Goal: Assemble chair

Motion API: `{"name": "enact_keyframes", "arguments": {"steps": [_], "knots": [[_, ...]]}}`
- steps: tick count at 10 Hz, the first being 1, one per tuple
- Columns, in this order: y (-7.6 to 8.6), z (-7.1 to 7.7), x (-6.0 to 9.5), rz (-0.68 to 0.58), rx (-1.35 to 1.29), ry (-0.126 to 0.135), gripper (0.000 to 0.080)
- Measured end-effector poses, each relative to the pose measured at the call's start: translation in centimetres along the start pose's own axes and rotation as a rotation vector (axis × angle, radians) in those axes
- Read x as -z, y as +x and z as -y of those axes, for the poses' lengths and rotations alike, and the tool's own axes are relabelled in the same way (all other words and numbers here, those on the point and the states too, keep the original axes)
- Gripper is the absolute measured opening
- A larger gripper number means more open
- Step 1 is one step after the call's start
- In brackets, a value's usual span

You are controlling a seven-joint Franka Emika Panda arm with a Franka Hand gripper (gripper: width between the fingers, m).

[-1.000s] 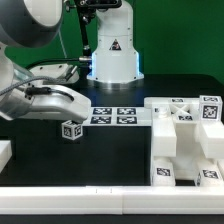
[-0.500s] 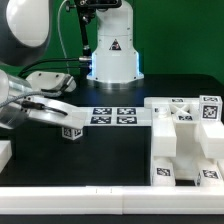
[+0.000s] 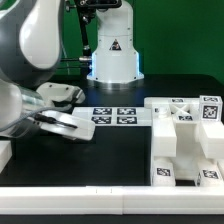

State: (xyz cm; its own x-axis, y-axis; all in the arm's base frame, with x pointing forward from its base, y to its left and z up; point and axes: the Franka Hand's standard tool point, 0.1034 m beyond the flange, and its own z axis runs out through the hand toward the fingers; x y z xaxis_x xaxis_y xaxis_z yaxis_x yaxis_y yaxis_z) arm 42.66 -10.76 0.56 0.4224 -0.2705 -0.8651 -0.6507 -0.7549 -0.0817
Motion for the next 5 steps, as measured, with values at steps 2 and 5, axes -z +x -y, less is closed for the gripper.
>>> {"name": "enact_keyframes", "arguments": {"steps": [2, 5], "knots": [[0.08, -0.01, -0.02, -0.003, 0.001, -0.001, 0.0647], [0.09, -0.01, -0.06, -0.002, 0.001, -0.001, 0.0343]]}}
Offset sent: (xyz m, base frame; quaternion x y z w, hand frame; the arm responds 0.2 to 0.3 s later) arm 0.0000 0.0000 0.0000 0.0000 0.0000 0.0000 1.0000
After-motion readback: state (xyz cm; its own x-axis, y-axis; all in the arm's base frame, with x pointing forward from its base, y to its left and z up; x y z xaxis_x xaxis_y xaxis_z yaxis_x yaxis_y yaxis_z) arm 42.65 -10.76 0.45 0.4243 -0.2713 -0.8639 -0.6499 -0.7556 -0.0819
